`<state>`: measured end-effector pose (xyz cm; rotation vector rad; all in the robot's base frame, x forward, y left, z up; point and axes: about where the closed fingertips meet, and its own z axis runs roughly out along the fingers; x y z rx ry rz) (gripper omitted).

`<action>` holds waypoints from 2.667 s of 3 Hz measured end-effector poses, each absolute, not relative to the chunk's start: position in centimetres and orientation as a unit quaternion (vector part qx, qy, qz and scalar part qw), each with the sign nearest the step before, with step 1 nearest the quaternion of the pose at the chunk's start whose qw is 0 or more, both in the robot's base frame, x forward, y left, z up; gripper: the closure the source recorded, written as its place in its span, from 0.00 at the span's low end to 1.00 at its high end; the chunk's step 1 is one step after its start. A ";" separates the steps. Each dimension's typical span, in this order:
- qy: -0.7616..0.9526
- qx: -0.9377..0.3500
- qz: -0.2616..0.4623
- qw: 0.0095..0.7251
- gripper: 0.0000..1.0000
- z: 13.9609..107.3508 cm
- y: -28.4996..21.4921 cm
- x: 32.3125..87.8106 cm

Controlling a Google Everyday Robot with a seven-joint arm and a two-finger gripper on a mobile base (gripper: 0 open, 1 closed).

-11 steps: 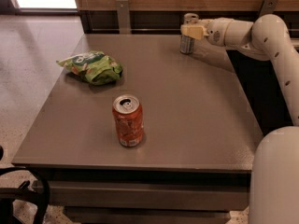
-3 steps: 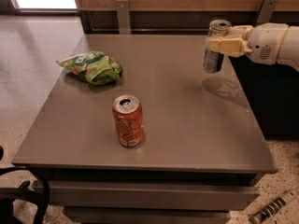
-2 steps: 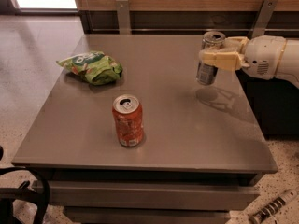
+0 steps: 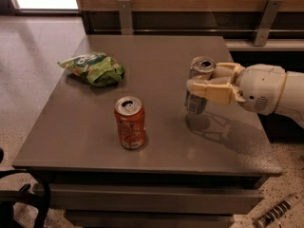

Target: Move redbull can near coke can

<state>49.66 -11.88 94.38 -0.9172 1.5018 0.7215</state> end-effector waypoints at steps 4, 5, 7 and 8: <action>0.654 -0.387 0.307 0.573 1.00 91.3 -9.6 48.4; 0.652 -0.383 0.310 0.576 1.00 90.5 -9.1 47.9; 0.652 -0.380 0.320 0.573 0.75 89.8 -8.4 47.6; 0.652 -0.381 0.320 0.572 0.52 89.8 -8.2 47.6</action>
Offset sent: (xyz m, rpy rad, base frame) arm -0.0081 0.0204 -0.0271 -0.0452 0.0591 -0.0291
